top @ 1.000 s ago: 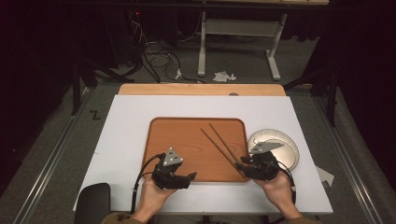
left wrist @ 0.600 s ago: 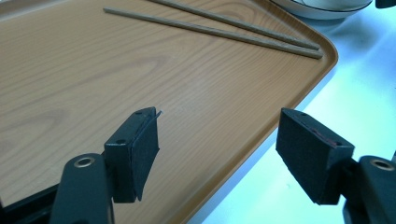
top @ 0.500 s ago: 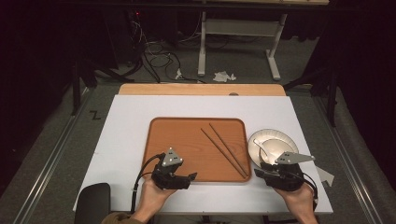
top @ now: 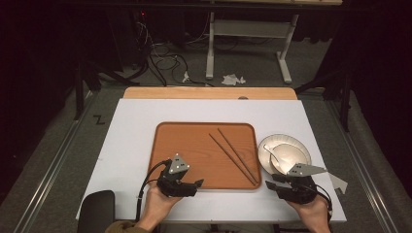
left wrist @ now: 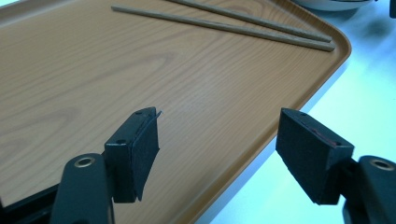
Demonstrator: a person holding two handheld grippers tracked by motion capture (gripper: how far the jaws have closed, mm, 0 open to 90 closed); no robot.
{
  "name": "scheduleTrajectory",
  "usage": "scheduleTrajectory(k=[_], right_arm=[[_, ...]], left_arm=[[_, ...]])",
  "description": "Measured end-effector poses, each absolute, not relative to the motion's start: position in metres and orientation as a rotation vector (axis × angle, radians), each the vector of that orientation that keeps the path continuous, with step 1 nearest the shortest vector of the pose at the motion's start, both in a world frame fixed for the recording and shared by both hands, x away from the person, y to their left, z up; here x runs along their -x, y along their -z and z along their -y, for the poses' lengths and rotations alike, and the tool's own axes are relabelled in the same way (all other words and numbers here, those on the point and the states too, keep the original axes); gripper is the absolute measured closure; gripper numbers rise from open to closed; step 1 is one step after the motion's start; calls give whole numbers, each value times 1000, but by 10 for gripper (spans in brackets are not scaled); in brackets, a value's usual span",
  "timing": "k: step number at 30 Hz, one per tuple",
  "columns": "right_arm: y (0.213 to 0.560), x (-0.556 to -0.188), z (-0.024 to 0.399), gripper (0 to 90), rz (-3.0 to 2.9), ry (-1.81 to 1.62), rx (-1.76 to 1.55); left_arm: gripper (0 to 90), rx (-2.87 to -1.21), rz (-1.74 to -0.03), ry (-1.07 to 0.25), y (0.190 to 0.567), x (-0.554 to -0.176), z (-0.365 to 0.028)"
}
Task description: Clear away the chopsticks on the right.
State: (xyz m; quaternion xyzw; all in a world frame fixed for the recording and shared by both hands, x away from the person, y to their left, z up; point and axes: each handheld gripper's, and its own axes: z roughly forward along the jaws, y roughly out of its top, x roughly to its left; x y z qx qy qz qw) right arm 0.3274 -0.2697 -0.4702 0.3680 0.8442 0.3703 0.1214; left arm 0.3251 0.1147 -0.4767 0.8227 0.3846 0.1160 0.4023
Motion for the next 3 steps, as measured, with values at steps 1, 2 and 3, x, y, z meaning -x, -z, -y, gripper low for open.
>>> scheduleTrajectory(k=[1, 2, 3], right_arm=[[471, -328, 270, 595, -2466, -1086, -1069], [471, -328, 270, 591, -2467, -1093, -1064], [471, -328, 270, 586, -2468, -1098, -1055]], left_arm=[[298, -2079, -969, -292, 477, -325, -114], [298, -2078, -968, -291, 476, -325, -114], [297, -2078, -966, -291, 476, -325, -114]])
